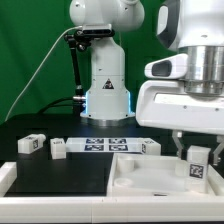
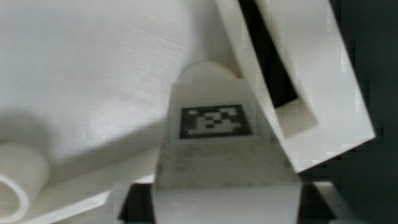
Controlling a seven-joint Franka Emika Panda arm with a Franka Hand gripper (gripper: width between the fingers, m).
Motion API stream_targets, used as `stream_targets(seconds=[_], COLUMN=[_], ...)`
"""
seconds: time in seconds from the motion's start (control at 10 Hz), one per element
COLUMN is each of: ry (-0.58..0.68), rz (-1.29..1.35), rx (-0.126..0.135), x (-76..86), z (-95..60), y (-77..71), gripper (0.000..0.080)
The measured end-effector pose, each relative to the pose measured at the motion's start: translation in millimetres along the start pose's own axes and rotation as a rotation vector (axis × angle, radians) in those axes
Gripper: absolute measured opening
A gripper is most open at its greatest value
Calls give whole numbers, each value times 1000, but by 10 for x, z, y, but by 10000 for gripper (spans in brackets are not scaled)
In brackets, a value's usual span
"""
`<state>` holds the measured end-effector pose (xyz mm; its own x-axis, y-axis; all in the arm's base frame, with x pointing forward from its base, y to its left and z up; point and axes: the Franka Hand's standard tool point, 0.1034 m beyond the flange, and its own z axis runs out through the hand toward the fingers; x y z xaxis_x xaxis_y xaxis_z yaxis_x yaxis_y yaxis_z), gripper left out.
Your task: Assemble one leg
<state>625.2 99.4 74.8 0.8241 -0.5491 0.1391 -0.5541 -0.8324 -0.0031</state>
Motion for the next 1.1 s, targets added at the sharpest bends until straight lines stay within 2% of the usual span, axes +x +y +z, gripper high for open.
stream_targets(seconds=[0.2, 0.4, 0.5, 0.6, 0.7, 1.1], ry=[15, 21, 19, 18, 18, 18], rz=[201, 313, 372, 356, 356, 356], rx=[-36, -59, -57, -57, -57, -57], x=[40, 62, 58, 57, 57, 58], z=[1, 2, 6, 7, 8, 8], y=[128, 220, 220, 219, 220, 222], gripper=[295, 304, 351, 534, 618, 649])
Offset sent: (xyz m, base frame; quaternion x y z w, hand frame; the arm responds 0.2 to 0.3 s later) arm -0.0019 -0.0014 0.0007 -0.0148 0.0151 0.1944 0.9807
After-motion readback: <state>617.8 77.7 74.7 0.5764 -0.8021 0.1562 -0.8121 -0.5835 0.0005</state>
